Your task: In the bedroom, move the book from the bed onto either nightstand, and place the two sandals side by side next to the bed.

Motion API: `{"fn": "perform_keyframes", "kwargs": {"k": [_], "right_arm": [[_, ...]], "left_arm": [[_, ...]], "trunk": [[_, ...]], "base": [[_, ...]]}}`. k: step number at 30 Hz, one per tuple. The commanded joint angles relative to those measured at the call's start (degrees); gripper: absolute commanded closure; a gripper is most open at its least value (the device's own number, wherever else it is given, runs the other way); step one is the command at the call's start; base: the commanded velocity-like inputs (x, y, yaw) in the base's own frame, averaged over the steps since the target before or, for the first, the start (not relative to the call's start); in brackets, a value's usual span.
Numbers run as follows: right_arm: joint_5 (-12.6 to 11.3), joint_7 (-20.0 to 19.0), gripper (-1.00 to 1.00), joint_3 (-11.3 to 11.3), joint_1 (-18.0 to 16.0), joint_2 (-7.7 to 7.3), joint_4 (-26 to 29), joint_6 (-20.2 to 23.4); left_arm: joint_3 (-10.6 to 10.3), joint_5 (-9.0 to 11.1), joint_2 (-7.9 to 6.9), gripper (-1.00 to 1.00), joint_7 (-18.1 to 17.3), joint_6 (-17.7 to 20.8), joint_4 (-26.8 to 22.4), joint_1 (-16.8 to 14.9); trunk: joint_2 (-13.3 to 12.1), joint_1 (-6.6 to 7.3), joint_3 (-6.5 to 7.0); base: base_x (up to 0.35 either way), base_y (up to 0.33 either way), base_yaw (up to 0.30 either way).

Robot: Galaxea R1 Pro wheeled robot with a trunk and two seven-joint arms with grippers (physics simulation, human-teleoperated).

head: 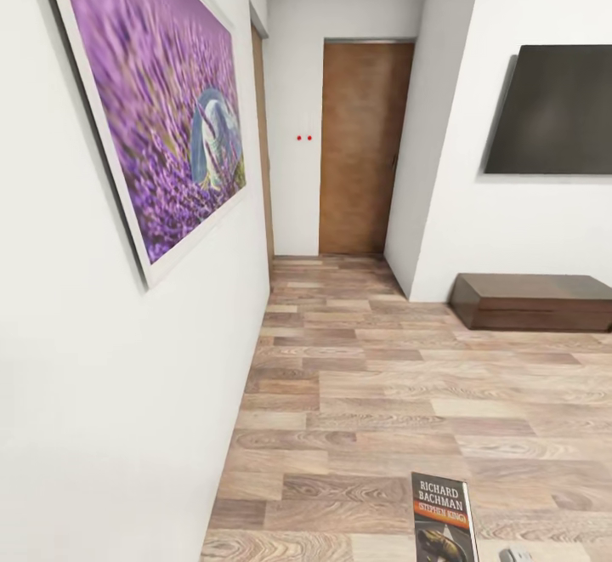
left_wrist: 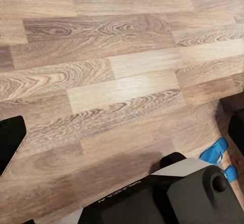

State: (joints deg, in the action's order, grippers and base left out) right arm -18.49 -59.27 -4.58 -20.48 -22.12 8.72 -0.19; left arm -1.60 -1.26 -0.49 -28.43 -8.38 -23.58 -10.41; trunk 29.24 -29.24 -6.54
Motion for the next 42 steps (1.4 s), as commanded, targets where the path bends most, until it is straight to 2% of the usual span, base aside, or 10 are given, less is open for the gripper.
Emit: {"fn": "perform_keyframes", "kwargs": {"k": [1, 10, 22, 42], "right_arm": [[-0.58, -0.24, 1.0, -0.43, -0.05, -0.04, -0.01, 0.1], [-0.5, -0.23, 1.0, -0.43, -0.06, -0.03, -0.01, 0.1], [-0.47, -0.25, 1.0, -0.52, -0.05, -0.03, -0.01, 0.1], [-0.47, -0.25, 1.0, -0.51, -0.04, -0.03, -0.01, 0.1]], "left_arm": [[-0.16, -0.14, -0.04, -1.0, 0.01, -0.34, 0.03, -0.05], [-0.16, -0.15, -0.03, -1.0, 0.02, -0.33, 0.03, -0.05], [-0.16, -0.15, -0.04, -1.0, 0.01, -0.35, 0.03, -0.05], [-0.16, -0.12, -0.01, -1.0, 0.03, -0.32, 0.03, -0.05]], "trunk": [[0.09, -0.05, -0.11], [0.09, -0.05, -0.1], [0.09, -0.05, 0.26], [0.09, -0.05, 0.28]], "base": [[0.313, 0.0, 0.0], [0.327, 0.0, -0.012], [0.329, 0.0, -0.119], [0.299, 0.0, -0.005]]}}
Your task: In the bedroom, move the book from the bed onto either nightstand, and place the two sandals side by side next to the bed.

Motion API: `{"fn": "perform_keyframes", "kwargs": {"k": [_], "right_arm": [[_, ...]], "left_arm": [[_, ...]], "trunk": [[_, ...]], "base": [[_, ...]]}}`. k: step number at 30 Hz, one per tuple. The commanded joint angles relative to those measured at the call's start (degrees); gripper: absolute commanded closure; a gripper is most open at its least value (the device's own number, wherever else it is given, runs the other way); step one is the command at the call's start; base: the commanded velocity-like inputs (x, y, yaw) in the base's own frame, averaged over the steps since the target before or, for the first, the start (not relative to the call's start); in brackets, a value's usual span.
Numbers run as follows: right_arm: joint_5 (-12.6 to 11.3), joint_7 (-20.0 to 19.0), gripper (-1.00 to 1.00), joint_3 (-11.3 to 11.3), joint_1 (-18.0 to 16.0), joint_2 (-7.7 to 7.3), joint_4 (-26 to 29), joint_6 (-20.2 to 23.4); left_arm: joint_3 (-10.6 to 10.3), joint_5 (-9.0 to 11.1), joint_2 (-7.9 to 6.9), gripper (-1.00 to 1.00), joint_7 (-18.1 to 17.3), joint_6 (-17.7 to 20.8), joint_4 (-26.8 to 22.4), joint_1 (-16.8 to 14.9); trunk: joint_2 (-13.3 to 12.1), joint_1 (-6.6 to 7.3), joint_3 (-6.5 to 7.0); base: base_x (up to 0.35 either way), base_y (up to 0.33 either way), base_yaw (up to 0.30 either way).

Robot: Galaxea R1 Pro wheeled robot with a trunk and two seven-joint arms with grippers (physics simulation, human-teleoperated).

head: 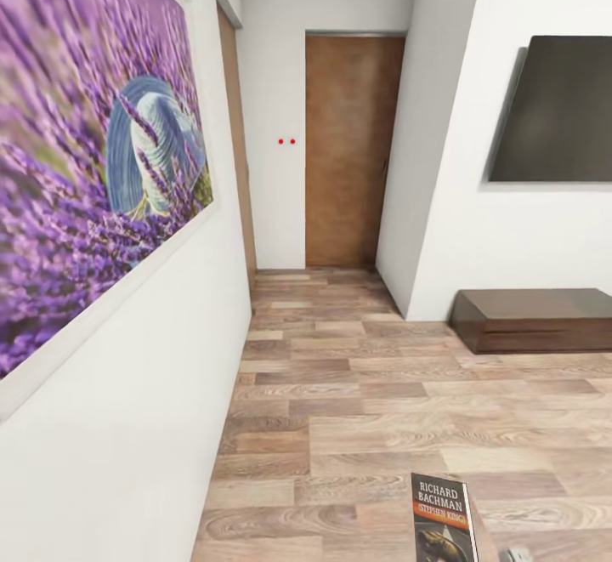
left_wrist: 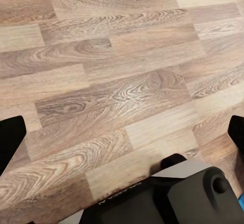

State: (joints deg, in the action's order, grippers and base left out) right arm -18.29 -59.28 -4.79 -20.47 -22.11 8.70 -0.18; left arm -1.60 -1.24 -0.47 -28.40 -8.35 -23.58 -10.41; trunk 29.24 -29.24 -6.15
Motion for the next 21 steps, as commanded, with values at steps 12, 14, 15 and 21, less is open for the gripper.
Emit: {"fn": "perform_keyframes", "kwargs": {"k": [12, 14, 15, 21], "right_arm": [[-0.63, -0.24, 1.0, -0.31, -0.06, -0.04, 0.0, 0.09], [-0.62, -0.25, 1.0, -0.31, -0.08, -0.04, 0.0, 0.09], [-0.61, -0.27, 1.0, -0.31, -0.07, -0.04, 0.0, 0.09], [-0.61, -0.25, 1.0, -0.31, -0.09, -0.04, 0.0, 0.09]], "left_arm": [[-0.16, -0.16, -0.02, -1.0, 0.01, -0.35, 0.03, -0.05], [-0.16, -0.16, -0.02, -1.0, 0.01, -0.35, 0.03, -0.05], [-0.16, -0.16, -0.02, -1.0, 0.0, -0.35, 0.03, -0.05], [-0.16, -0.16, 0.01, -1.0, -0.04, -0.35, 0.03, -0.05]], "trunk": [[0.1, -0.06, -0.11], [0.1, -0.06, -0.11], [0.1, -0.06, -0.11], [0.1, -0.06, -0.11]], "base": [[0.328, 0.0, 0.0], [0.328, 0.0, 0.0], [0.328, 0.0, 0.0], [0.328, 0.0, -0.068]]}}
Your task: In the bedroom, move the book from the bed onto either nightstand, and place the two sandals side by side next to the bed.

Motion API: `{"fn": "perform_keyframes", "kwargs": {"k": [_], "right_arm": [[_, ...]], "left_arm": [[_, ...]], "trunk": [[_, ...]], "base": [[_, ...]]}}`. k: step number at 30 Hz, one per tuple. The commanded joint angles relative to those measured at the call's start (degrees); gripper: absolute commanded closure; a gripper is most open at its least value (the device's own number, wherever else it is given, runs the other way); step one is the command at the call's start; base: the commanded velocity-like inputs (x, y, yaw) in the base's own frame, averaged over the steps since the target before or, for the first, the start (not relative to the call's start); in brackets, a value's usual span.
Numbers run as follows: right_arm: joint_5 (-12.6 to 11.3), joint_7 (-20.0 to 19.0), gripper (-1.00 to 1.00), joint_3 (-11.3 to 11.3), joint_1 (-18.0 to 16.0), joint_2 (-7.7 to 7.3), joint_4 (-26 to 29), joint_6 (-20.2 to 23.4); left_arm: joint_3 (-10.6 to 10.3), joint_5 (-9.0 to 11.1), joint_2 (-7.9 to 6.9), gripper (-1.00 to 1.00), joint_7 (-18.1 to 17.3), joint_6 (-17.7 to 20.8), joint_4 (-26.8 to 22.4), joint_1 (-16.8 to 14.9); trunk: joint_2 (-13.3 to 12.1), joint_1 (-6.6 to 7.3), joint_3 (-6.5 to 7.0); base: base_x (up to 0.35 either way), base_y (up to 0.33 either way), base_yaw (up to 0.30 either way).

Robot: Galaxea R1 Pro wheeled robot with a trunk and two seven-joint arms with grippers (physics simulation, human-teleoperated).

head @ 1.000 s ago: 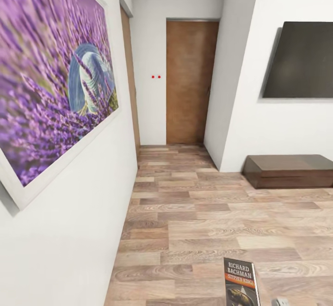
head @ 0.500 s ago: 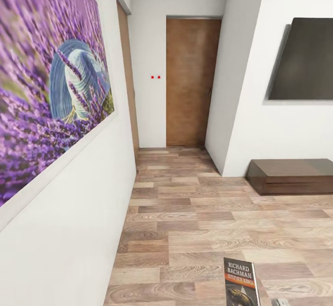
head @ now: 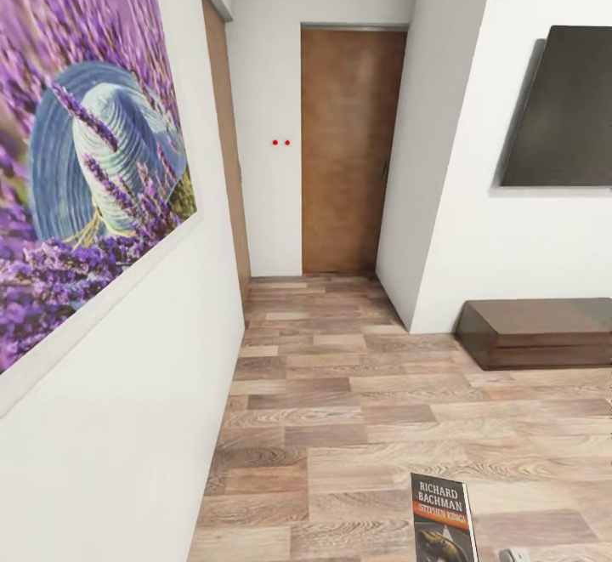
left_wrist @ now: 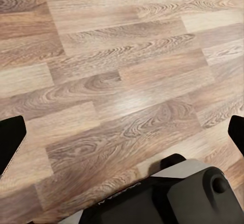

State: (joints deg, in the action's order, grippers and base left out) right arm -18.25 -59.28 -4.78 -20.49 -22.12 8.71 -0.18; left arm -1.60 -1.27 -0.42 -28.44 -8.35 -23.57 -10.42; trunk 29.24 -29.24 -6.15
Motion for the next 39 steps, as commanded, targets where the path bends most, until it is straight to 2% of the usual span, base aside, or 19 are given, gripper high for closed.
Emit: {"fn": "perform_keyframes", "kwargs": {"k": [1, 31, 39], "right_arm": [[-0.65, -0.26, 1.0, -0.32, -0.07, -0.03, -0.01, 0.09], [-0.66, -0.22, 1.0, -0.32, -0.07, -0.03, -0.01, 0.09], [-0.65, -0.22, 1.0, -0.32, -0.04, -0.03, -0.01, 0.09]], "left_arm": [[-0.16, -0.14, -0.03, -1.0, 0.01, -0.35, 0.02, -0.04], [-0.16, -0.14, -0.05, -1.0, 0.02, -0.36, 0.02, -0.04], [-0.16, -0.14, -0.11, -1.0, -0.03, -0.42, 0.02, -0.04]], "trunk": [[0.1, -0.06, -0.11], [0.1, -0.06, -0.11], [0.1, -0.06, -0.11]], "base": [[0.328, 0.0, -0.134], [0.327, 0.0, -0.032], [0.076, 0.0, -0.146]]}}
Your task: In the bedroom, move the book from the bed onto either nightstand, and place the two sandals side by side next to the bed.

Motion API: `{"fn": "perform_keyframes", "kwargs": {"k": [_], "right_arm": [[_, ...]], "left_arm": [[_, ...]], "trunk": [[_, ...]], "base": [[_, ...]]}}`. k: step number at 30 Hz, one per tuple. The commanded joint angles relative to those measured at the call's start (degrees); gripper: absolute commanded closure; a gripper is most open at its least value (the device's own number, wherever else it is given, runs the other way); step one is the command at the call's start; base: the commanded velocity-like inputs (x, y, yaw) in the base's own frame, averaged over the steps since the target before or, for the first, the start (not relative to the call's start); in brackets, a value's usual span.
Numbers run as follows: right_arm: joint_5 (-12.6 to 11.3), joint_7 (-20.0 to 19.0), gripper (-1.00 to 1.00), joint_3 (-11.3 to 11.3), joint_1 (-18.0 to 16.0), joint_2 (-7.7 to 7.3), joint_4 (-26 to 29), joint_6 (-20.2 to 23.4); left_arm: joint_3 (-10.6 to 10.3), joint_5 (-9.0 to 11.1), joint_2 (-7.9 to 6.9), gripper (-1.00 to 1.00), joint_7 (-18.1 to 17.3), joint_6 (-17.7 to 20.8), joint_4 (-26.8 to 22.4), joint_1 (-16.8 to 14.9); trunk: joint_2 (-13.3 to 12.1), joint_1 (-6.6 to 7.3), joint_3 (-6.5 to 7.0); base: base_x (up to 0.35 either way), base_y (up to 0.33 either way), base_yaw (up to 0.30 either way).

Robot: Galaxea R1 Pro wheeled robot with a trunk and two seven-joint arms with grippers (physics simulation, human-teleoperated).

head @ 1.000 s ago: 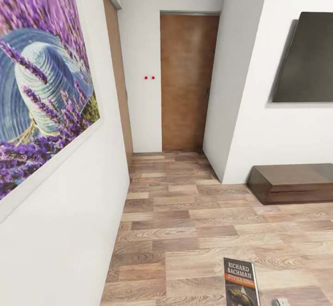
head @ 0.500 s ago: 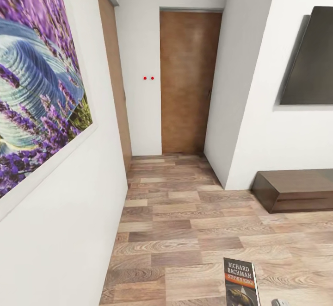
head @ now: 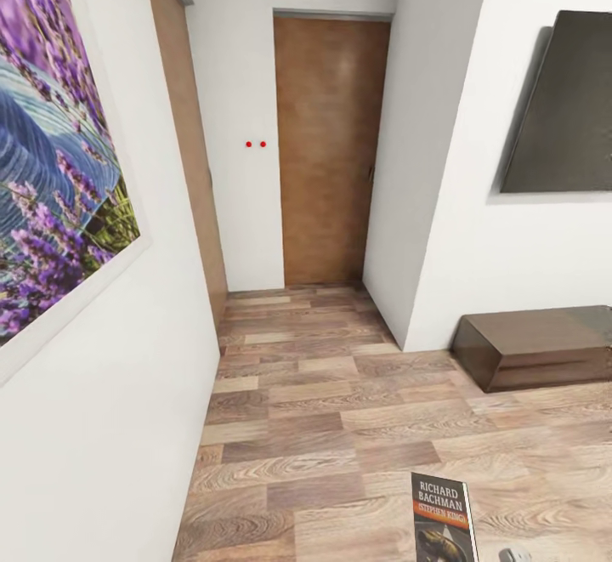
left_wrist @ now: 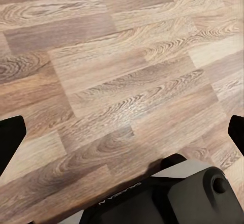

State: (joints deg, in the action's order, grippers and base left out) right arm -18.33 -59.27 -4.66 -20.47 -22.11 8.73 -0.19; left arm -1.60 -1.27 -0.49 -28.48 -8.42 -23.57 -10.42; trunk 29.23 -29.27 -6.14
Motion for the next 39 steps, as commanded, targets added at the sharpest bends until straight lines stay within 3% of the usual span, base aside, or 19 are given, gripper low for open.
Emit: {"fn": "perform_keyframes", "kwargs": {"k": [1, 18, 39], "right_arm": [[-0.57, -0.24, 1.0, -0.44, -0.06, -0.03, -0.03, 0.1], [-0.58, -0.3, 1.0, -0.44, -0.07, -0.03, -0.03, 0.1], [-0.57, -0.32, 1.0, -0.44, -0.05, -0.03, -0.03, 0.1]], "left_arm": [[-0.16, -0.14, -0.04, -1.0, 0.0, -0.36, 0.02, -0.04], [-0.16, -0.14, -0.03, -1.0, 0.0, -0.34, 0.02, -0.04], [-0.16, -0.14, -0.04, -1.0, 0.0, -0.37, 0.02, -0.04]], "trunk": [[0.1, -0.03, -0.11], [0.1, -0.03, -0.11], [0.1, -0.03, -0.11]], "base": [[0.006, 0.0, -0.141], [0.095, 0.0, -0.133], [0.005, 0.0, -0.136]]}}
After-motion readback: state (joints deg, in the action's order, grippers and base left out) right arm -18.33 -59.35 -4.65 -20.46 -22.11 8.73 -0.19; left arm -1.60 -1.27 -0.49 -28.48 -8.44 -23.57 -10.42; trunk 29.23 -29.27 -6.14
